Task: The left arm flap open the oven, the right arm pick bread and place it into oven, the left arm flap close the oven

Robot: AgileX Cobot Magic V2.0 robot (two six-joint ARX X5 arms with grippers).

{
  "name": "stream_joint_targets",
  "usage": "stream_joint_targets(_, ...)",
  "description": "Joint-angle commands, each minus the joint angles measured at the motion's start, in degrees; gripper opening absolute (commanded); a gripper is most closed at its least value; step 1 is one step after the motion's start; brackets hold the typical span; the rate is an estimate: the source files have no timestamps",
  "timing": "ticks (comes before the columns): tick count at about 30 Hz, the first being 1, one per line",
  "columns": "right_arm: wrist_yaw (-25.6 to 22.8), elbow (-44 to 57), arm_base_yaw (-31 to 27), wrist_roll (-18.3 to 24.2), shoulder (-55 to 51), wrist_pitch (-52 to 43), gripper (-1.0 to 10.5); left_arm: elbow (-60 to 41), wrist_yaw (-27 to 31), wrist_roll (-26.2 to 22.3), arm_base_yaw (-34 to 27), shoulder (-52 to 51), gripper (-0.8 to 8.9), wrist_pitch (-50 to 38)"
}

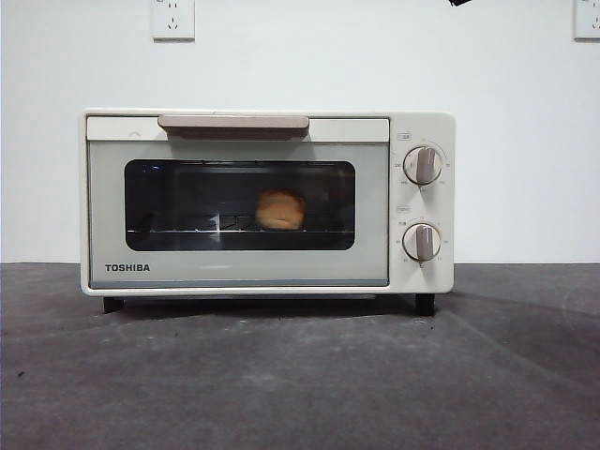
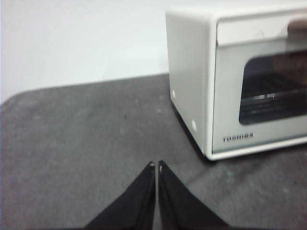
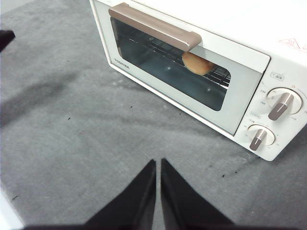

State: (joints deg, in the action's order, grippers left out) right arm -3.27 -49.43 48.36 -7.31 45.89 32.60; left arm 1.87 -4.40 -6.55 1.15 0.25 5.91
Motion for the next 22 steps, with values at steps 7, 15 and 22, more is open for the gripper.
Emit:
stream_joint_targets(7,-0.2,-0.4,0.6,-0.1,0.4,-0.4,0.1,-1.2,0.1,0.0,-0.1,-0.1,0.19,4.7)
stream_joint_targets(15,-0.2,-0.4,0.6,-0.1,0.4,-0.4,0.1,-1.2,0.1,0.0,-0.1,-0.1,0.19,4.7)
stream_joint_targets(22,-0.2,-0.4,0.6,-0.1,0.4,-0.4,0.1,-1.2,0.1,-0.1,-0.1,-0.1,0.19,4.7)
